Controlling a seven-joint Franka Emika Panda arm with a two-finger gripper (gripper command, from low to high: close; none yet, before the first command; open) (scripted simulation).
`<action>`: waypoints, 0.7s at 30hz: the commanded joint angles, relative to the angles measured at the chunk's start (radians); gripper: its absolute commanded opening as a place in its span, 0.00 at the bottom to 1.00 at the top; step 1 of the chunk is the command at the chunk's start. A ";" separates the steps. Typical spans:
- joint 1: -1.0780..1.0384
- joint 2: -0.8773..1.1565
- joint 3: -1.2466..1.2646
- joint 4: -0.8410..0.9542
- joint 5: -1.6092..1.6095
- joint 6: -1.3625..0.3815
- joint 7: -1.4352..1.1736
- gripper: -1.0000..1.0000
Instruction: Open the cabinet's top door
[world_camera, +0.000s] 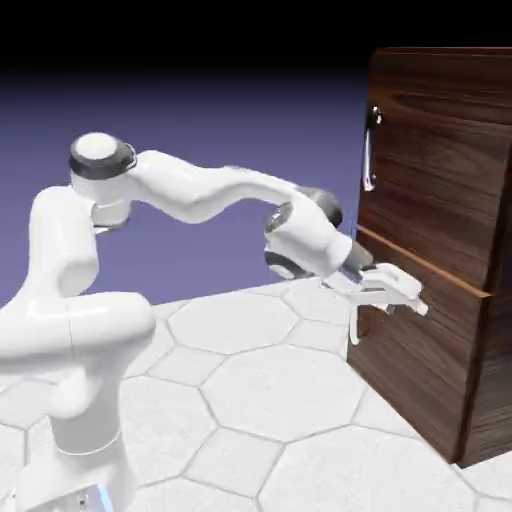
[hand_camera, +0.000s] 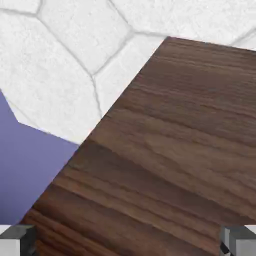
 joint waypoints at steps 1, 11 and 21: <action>0.034 0.036 -0.036 0.009 0.043 -0.007 0.037 0.50; 0.169 0.251 -0.236 0.134 0.330 -0.054 0.268 0.50; 0.203 0.247 -0.295 0.028 0.407 -0.257 0.149 0.00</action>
